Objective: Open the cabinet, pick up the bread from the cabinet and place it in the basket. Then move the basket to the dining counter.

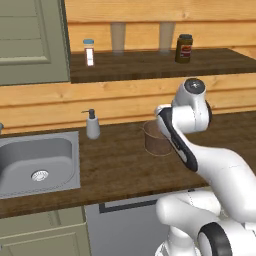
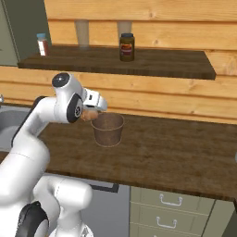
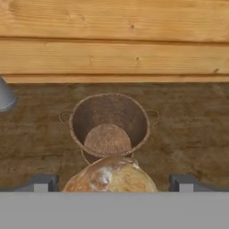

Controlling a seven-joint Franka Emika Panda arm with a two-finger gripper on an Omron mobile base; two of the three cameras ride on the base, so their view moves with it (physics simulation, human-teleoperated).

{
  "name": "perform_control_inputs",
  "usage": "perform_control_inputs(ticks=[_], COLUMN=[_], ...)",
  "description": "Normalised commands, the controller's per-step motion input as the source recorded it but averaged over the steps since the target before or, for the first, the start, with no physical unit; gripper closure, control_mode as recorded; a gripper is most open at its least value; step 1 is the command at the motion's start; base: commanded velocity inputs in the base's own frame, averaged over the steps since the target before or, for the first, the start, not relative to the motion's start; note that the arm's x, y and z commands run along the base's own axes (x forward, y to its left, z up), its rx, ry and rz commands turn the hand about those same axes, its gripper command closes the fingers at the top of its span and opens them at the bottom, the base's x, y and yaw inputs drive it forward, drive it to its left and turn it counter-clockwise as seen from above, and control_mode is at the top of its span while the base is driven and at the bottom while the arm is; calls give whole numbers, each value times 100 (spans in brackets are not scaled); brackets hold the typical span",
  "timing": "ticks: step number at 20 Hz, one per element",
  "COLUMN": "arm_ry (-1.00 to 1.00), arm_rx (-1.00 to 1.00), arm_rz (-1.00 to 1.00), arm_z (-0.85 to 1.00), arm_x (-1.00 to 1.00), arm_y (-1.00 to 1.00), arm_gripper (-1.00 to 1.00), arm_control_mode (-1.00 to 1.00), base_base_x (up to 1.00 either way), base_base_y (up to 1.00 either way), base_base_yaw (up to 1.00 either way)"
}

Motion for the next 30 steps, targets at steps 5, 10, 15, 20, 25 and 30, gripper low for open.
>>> perform_control_inputs(ticks=[5,10,15,20,25,30], arm_ry=[2,1,0,0,0,0], arm_rx=[0,0,0,0,0,0], arm_rz=[3,3,3,2,1,0], arm_z=[-40,-37,-26,-30,-31,-28], arm_x=[60,61,40,36,24,16], arm_y=[-2,-6,-13,-3,0,0], arm_gripper=[100,100,100,100,100,100], arm_control_mode=[-100,-100,-100,-100,-100,-100], base_base_x=[0,0,0,0,0,0], base_base_y=[0,0,0,0,0,0], base_base_yaw=[0,0,0,0,0,0])
